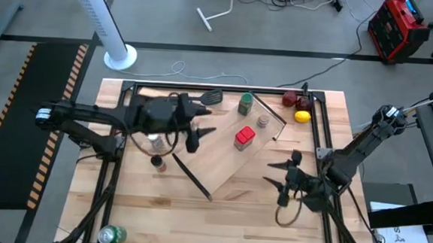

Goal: Shelf spices
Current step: Remove the red seasoning can from the shelf

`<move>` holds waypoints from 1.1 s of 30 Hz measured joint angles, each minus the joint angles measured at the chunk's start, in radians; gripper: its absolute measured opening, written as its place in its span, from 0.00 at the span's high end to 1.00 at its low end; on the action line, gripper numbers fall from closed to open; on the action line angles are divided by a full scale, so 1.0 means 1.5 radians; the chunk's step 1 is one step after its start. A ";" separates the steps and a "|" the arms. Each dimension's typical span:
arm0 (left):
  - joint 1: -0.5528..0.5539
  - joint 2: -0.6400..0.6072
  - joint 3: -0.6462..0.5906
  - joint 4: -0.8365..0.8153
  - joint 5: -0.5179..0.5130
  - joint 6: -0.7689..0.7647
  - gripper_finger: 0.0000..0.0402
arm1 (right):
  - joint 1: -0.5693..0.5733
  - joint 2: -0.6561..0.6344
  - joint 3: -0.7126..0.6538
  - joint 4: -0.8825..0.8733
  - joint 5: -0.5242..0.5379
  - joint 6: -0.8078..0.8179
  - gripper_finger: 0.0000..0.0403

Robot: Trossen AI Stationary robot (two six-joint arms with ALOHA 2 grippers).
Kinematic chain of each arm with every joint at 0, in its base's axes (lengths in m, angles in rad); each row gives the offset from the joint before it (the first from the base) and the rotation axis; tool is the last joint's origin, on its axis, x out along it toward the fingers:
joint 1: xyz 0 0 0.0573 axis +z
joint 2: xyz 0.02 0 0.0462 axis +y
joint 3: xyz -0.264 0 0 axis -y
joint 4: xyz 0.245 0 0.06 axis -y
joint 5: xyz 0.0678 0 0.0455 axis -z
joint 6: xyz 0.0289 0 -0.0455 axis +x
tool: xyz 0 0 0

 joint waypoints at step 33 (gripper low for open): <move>-0.027 -0.035 -0.015 -0.014 -0.063 0.090 0.41 | -0.453 0.335 0.626 -0.533 -0.553 -0.522 0.21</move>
